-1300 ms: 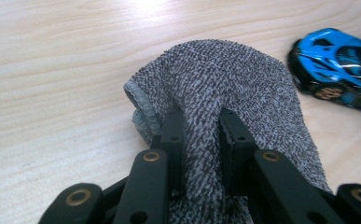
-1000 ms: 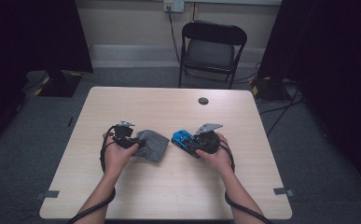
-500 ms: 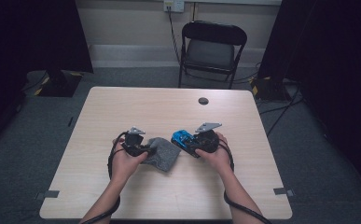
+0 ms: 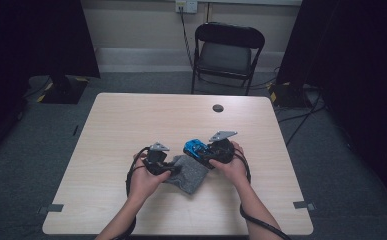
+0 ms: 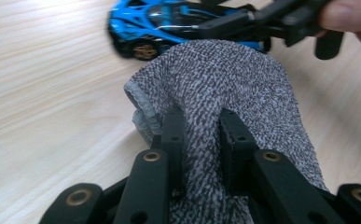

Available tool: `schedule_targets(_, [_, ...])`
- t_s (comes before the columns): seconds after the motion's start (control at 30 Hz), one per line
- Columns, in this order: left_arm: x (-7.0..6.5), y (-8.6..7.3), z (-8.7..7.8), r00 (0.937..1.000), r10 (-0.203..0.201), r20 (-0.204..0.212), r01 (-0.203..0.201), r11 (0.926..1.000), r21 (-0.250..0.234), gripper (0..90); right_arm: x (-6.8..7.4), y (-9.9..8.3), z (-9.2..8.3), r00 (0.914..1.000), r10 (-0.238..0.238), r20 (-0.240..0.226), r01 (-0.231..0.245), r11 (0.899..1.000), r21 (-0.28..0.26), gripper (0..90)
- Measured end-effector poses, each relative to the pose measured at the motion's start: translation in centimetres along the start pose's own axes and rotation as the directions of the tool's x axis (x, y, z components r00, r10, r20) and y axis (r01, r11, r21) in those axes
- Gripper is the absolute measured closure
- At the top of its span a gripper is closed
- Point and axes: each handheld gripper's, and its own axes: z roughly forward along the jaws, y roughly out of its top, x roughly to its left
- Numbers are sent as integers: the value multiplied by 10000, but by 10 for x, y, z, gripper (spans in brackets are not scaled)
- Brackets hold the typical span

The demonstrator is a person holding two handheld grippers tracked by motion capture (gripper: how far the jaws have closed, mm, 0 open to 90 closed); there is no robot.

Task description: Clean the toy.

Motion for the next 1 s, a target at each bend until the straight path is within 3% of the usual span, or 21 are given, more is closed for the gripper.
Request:
schedule_targets(0.57, [-39,4,48,9962,404,778,-439,9980,445,746,1,0,0,10000,9,32,-9,10000,0,426])
schedule_targets(0.77, [-41,9,62,9974,550,463,-581,9960,682,743,1,0,0,10000,1,48,-1,10000,12,426])
schedule_targets(1.0, [-37,12,65,9985,538,25,-539,9963,675,743,1,-1,0,10000,39,53,-38,10000,-77,426])
